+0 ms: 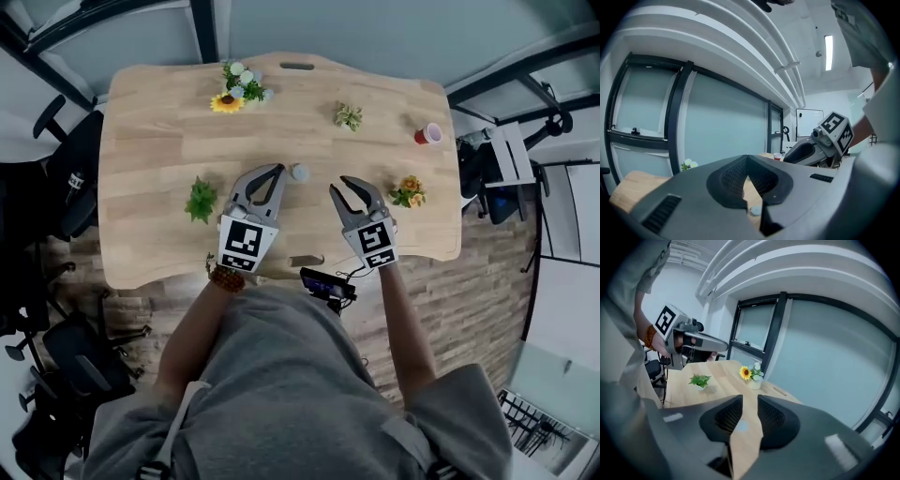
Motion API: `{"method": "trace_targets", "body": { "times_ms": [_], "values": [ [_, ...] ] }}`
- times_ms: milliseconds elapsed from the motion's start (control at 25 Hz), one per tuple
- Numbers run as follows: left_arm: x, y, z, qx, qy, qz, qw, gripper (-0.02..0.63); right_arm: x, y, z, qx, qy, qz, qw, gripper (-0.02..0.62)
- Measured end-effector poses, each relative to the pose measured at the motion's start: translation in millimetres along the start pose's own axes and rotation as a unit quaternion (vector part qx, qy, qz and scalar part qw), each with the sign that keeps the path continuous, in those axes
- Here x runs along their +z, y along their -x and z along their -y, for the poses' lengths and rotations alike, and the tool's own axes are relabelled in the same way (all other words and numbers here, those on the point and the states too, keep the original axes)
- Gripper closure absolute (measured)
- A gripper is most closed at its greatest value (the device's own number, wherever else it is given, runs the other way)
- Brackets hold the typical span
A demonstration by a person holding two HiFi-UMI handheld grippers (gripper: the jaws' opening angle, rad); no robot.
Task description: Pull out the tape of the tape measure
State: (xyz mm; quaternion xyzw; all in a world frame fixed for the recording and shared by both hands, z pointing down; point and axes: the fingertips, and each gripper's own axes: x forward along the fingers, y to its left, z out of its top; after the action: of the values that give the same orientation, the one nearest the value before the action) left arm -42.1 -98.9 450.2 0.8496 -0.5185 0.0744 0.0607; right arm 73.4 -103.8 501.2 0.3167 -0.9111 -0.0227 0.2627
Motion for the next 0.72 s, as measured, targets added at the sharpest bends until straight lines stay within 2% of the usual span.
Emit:
{"method": "trace_targets", "body": {
  "times_ms": [360,720],
  "values": [
    [-17.5,8.3,-7.3,0.025,-0.030,-0.039,0.9984,0.597,-71.4,-66.8,-12.5,0.076,0.004,-0.050,0.996,0.426],
    [-39.8,18.9,-14.8,0.035,-0.036,-0.070,0.9963,0.597,-118.8,-112.5,-24.3,0.115,-0.001,-0.089,0.989,0.397]
  ]
}}
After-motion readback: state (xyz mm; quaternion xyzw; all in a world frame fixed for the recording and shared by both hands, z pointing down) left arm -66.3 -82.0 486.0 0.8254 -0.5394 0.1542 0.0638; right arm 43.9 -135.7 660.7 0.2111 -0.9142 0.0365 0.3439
